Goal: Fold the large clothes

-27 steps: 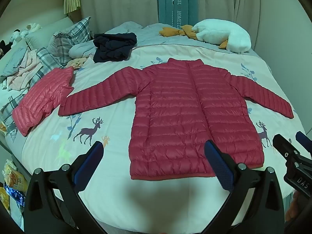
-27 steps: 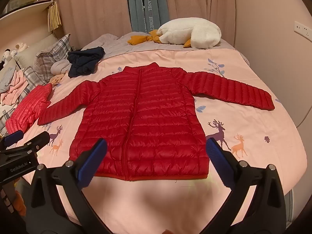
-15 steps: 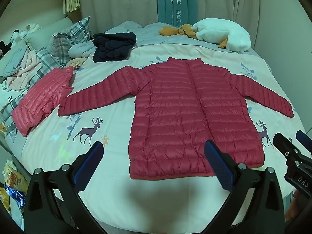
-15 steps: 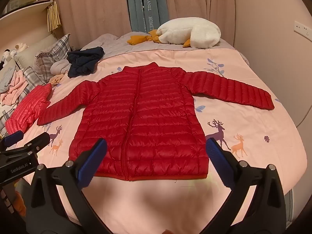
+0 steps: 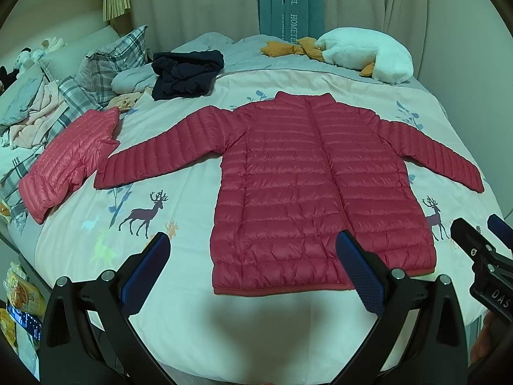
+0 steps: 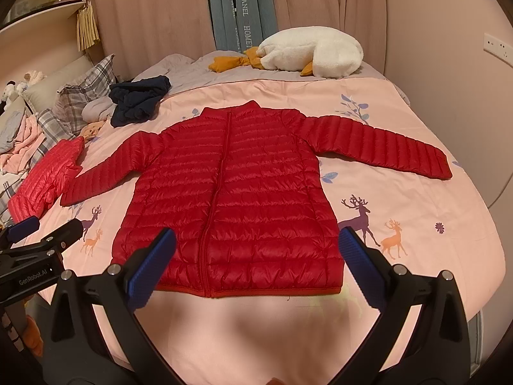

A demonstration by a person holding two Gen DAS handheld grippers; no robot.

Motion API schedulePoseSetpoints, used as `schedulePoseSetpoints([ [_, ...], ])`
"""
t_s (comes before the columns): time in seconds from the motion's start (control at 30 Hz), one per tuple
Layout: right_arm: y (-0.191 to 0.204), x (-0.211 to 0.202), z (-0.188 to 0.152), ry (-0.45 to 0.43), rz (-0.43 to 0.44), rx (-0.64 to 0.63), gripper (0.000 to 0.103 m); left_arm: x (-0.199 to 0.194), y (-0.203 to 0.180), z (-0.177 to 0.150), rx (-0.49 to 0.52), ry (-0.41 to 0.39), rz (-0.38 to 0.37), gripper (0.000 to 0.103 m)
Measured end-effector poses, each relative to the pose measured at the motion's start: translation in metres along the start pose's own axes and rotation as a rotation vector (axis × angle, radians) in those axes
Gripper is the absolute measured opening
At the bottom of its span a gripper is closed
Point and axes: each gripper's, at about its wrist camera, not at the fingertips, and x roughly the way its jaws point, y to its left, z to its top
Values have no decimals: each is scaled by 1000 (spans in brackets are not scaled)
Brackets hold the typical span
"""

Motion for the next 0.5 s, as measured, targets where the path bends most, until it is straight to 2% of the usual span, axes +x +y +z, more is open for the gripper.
schedulePoseSetpoints([
  [0.4,5,-3,0,1,16,7,101,5,0,1,5,-3,-16,102],
  [0.47,-4,8,-2,1,97,34,101,8,4,3,-16,-7,-43,102],
  [0.5,-8,14,-3,11,189,63,101,11,8,4,-37,-3,-66,102],
])
